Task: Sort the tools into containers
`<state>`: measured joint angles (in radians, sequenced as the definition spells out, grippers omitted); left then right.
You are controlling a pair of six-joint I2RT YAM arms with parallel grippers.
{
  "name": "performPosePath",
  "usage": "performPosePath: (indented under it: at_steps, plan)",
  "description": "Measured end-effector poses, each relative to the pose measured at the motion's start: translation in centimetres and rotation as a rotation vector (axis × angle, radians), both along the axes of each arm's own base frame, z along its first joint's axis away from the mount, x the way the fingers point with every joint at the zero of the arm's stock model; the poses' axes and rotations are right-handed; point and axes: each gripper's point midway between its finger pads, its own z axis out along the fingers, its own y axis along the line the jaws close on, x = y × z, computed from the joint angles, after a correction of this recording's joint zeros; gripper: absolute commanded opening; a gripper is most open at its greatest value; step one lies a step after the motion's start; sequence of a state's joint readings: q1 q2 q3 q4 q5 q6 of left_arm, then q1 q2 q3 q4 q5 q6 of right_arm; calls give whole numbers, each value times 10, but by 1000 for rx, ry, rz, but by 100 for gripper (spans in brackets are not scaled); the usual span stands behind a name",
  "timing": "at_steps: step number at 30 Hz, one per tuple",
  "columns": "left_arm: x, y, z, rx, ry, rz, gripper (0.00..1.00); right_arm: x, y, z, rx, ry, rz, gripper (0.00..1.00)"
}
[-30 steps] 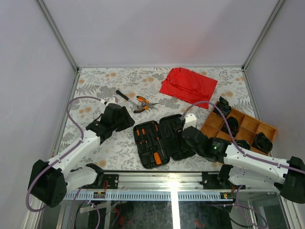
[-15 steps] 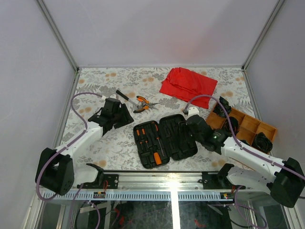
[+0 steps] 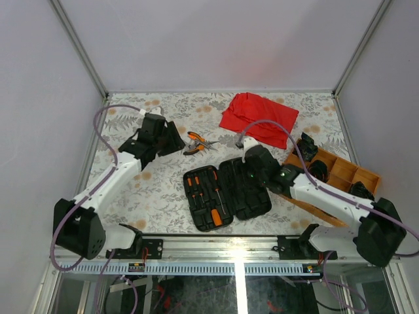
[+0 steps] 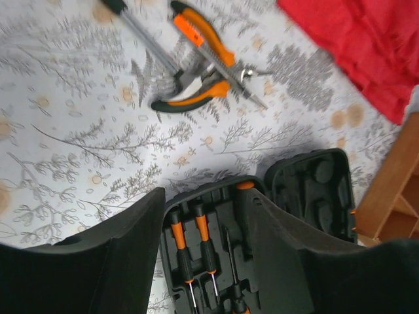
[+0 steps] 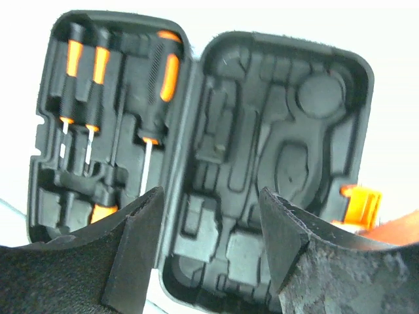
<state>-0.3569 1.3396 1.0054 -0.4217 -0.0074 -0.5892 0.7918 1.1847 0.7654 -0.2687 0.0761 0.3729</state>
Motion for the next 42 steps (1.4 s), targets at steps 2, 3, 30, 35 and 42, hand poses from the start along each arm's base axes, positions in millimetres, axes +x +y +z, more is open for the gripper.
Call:
performPosePath:
  at_steps: [2, 3, 30, 35, 42]
  plan:
    - [1, 5, 24, 7, -54, -4, 53, 14, 15, 10, 2, -20, 31, 66]
    - [1, 10, 36, 13, -83, -5, 53, 21, 21, 14, 3, -32, 42, 66]
    - [-34, 48, 3, 66, -33, -22, 50, 191, 134, -33, -142, -24, 481, 58]
    - [-32, 52, 1, 65, -25, -8, 50, 198, 139, -53, -169, 6, 511, 57]
    - [-31, 55, 1, 50, -19, -4, 49, 197, 137, -75, -200, 54, 528, 51]
